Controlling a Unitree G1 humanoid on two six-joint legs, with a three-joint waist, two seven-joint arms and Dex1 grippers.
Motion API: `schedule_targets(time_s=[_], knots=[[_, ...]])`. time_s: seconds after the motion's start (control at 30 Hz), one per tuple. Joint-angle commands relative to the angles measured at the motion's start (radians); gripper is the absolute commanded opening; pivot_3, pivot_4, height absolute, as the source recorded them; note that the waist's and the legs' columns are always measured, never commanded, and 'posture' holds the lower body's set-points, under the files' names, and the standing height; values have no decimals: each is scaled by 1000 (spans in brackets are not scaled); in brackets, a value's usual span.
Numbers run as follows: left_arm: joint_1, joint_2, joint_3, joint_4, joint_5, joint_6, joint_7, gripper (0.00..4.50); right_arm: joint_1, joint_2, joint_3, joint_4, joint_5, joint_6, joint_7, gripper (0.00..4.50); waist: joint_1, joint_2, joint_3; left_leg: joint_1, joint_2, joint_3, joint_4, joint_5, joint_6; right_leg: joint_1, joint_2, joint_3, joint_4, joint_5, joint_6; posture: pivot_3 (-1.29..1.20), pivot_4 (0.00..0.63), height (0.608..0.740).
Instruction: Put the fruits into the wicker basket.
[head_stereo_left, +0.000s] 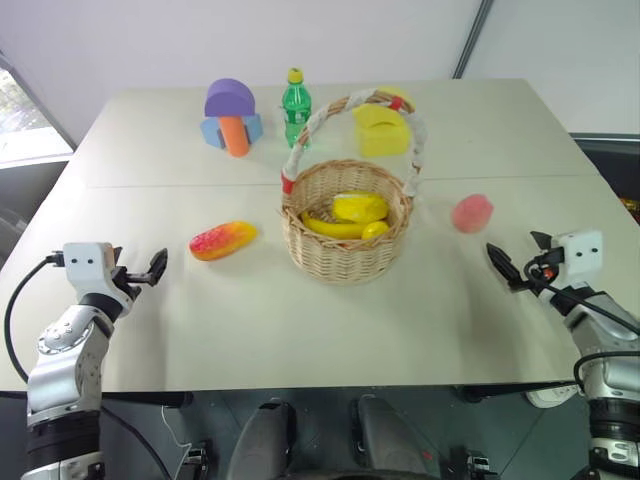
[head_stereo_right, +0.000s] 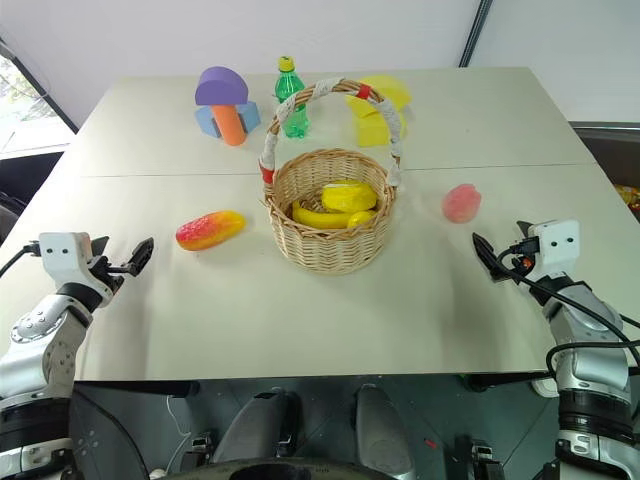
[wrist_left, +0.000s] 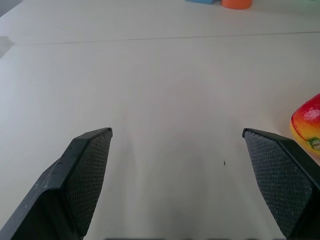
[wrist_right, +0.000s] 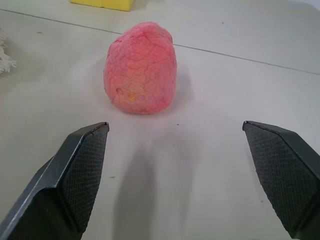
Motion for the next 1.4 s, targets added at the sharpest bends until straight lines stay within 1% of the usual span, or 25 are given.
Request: schedule_targets(time_s=[0.03, 0.33, 0.5, 0.67, 0.77, 0.9, 0.97, 1.07, 1.17, 1.3, 1.4], knots=[[5, 7, 6, -35, 9, -4, 8, 4500, -10, -7, -21, -34, 5, -22, -3, 4471, 0, 0, 0, 0, 0, 0, 0, 0, 0, 0, 0, 0, 0, 0, 0, 0, 150, 740], [-13, -17, -7, -33, 2, -8, 1, 4500, -11, -5, -20, -64, 7, -11, -11, 4471, 0, 0, 0, 0, 0, 0, 0, 0, 0, 0, 0, 0, 0, 0, 0, 0, 150, 740], [-28, -26, -14, -64, -39, 0, -44, 4500, -20, -4, -10, -123, 13, 10, -18, 4471, 1, 0, 0, 0, 0, 0, 0, 0, 0, 0, 0, 0, 0, 0, 0, 0, 150, 740], [-62, 5, -37, -103, -66, 41, -92, 4500, -22, -22, -22, -200, 35, 45, -6, 4471, 2, 0, 0, 0, 0, 0, 0, 0, 0, 0, 0, 0, 0, 0, 0, 0, 150, 740], [-102, 48, -69, -109, -77, 96, -141, 4500, -9, -43, -31, -273, 66, 84, 21, 4471, 1, 0, 0, 0, 0, 0, 0, 0, 0, 0, 0, 0, 0, 0, 0, 0, 150, 740], [-190, 141, -150, -98, -84, 168, -263, 4500, 15, -97, -24, -402, 131, 164, 91, 4471, 1, 0, 0, 0, 0, 0, 0, 0, 0, 0, 0, 0, 0, 0, 0, 0, 150, 740], [-256, 206, -221, -54, -49, 190, -344, 4500, 41, -139, -1, -515, 197, 242, 148, 4471, 1, 0, 0, 0, 0, 0, 0, 0, 0, 0, 1, 0, 0, 0, 0, 0, 150, 740], [-344, 266, -313, 27, -8, 196, -444, 4500, 67, -191, 47, -661, 271, 338, 207, 4471, -2, 0, 0, -1, 0, -1, 0, 0, 0, 0, 1, -1, 0, 0, 0, 0, 150, 740], [-432, 281, -381, 129, 33, 171, -515, 4500, 53, -208, 94, -740, 309, 396, 218, 4471, -3, 0, 0, -1, 0, -1, 0, 0, 0, 0, 2, -1, -1, 0, 0, 0, 150, 740], [-538, 278, -497, 254, 113, 114, -628, 4500, -1, -183, 168, -808, 331, 433, 204, 4471, 0, -1, 1, -1, 0, -1, 0, 0, 0, 0, 2, -2, -1, 0, 0, 0, 150, 740], [-592, 267, -559, 338, 176, 72, -669, 4500, -13, -166, 203, -826, 320, 433, 197, 4471, 2, -2, 1, -2, 0, -2, 0, 0, 0, -1, 1, -2, -1, 0, 0, 0, 150, 740]])
